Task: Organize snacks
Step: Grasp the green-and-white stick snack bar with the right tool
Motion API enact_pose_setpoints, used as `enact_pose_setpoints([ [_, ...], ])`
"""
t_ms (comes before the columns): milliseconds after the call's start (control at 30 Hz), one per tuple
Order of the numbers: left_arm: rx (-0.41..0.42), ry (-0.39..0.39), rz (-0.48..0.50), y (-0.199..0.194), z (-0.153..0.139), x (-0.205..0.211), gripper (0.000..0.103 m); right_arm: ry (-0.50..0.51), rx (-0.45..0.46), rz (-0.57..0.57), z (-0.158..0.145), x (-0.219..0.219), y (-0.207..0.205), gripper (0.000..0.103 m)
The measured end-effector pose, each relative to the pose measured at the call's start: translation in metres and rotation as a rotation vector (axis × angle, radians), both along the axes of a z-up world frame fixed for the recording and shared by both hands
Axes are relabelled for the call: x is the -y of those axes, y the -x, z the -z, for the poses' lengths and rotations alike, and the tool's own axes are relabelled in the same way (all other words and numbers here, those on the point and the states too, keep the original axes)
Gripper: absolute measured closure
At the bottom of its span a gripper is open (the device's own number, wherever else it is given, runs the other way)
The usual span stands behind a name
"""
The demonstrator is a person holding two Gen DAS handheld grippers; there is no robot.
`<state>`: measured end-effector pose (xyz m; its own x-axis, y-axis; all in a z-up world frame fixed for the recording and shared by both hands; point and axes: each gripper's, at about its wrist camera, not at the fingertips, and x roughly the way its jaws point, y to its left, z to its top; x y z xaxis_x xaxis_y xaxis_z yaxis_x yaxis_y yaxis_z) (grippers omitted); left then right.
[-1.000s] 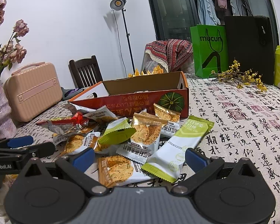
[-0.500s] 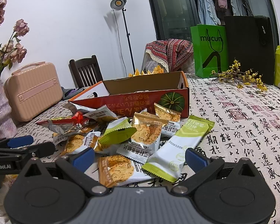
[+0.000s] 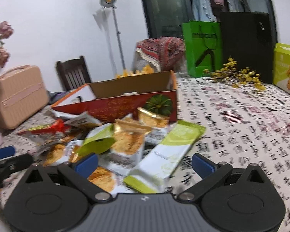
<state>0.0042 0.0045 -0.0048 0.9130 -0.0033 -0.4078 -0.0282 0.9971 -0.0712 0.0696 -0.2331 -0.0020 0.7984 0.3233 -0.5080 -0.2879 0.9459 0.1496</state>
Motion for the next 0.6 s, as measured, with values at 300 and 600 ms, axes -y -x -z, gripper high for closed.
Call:
enact_pose_setpoints([
  [300, -0.005, 0.025, -0.04, -0.003, 0.001, -0.011, 0.0, 0.07, -0.037, 0.135, -0.001, 0.015, -0.033, 0.009],
  [600, -0.015, 0.023, -0.055, -0.002, 0.002, -0.013, 0.0, 0.127, -0.102, 0.141, 0.011, 0.0, -0.067, 0.014],
])
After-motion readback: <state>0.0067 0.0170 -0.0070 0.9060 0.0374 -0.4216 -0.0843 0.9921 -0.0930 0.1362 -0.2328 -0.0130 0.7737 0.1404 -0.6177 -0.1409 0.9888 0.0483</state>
